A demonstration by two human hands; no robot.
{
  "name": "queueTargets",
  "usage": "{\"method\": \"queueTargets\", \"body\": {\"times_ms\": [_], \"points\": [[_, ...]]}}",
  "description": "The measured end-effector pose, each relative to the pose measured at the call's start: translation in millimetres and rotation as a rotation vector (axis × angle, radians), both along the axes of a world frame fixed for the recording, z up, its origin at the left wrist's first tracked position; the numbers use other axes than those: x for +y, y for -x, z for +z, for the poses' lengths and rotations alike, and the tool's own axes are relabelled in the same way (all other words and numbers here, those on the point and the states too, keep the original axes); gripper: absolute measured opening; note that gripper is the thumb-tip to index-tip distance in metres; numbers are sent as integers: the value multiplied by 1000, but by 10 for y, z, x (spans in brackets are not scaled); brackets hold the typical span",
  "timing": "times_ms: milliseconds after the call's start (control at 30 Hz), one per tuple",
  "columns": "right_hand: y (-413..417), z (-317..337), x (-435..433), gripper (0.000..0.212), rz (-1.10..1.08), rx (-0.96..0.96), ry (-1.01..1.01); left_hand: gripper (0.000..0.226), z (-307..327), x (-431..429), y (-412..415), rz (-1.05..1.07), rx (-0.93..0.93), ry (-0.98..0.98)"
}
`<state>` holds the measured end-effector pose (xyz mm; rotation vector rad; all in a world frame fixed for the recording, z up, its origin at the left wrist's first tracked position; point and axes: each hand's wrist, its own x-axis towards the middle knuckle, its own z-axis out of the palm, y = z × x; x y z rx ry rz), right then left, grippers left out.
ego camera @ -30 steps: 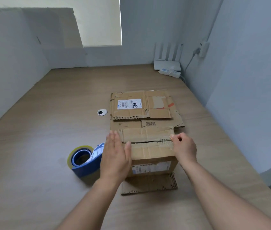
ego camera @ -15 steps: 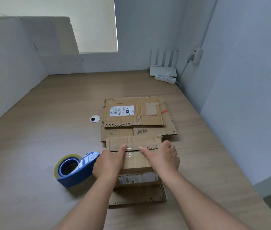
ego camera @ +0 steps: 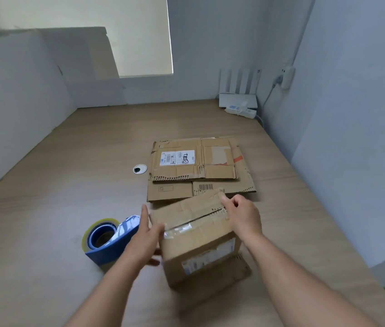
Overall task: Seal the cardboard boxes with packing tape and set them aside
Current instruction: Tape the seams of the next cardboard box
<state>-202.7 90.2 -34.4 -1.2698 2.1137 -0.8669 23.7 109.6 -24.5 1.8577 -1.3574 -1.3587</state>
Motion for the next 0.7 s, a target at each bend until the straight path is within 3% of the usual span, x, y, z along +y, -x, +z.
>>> {"method": "queueTargets", "body": {"times_ms": [67,167,267,367,533,700], "points": [[69,66,-113,44,58,134,-83,62,34,240,-156,-153,52,-29],[-29,160,-224,96,38,228,-235,74,0,530,-143,-325,-90,102],[-240,200,-271,113,62,185,-282,98,-56,679,99,-260,-206,246],[-340,179,-242,111,115,125,-302,128,-174,720,264,-302,-220,384],[-258,111,126,89,314,-31,-231,117,-308,711,331,-349,-82,323],[-183,76,563,64,442,-91,-194,120,-349,709,365,-321,-15,328]]}}
